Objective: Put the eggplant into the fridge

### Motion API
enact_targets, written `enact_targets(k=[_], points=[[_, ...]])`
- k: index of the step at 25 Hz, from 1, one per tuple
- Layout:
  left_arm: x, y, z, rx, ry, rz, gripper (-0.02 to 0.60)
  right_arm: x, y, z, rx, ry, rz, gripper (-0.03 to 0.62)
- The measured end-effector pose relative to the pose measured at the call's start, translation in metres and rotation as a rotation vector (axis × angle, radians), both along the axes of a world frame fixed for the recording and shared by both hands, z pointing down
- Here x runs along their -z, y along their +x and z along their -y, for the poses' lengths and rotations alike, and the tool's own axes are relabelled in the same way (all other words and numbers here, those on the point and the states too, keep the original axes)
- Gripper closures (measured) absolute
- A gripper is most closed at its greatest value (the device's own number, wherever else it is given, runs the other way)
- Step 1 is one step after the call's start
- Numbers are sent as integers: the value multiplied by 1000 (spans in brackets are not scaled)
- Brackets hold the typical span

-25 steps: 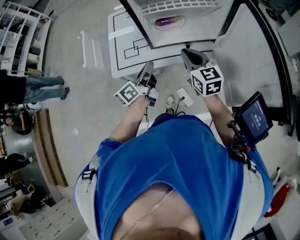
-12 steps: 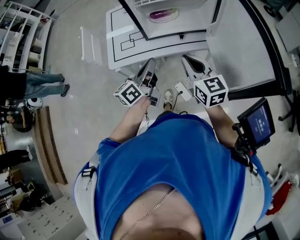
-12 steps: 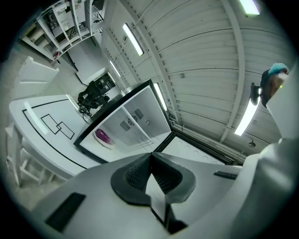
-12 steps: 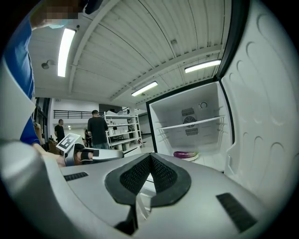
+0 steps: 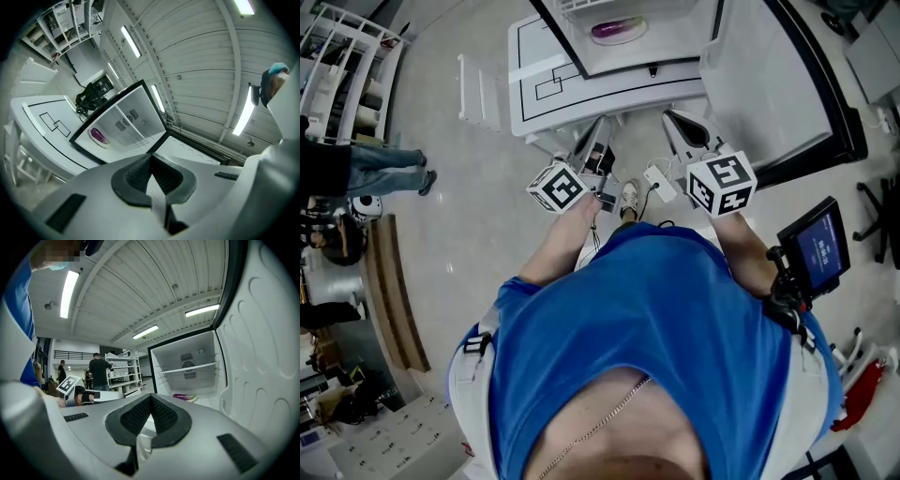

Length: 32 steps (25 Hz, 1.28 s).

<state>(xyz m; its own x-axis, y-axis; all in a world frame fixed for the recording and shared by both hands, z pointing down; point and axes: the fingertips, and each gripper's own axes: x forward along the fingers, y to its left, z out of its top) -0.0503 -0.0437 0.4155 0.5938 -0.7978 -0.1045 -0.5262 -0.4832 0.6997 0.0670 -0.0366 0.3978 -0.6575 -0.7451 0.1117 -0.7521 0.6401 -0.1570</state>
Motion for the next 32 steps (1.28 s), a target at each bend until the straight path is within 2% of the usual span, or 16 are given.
enact_targets(k=[32], points=[[-2,5,-3,-17,-19,4,574,-4,3,3,-13,1,-25,592]])
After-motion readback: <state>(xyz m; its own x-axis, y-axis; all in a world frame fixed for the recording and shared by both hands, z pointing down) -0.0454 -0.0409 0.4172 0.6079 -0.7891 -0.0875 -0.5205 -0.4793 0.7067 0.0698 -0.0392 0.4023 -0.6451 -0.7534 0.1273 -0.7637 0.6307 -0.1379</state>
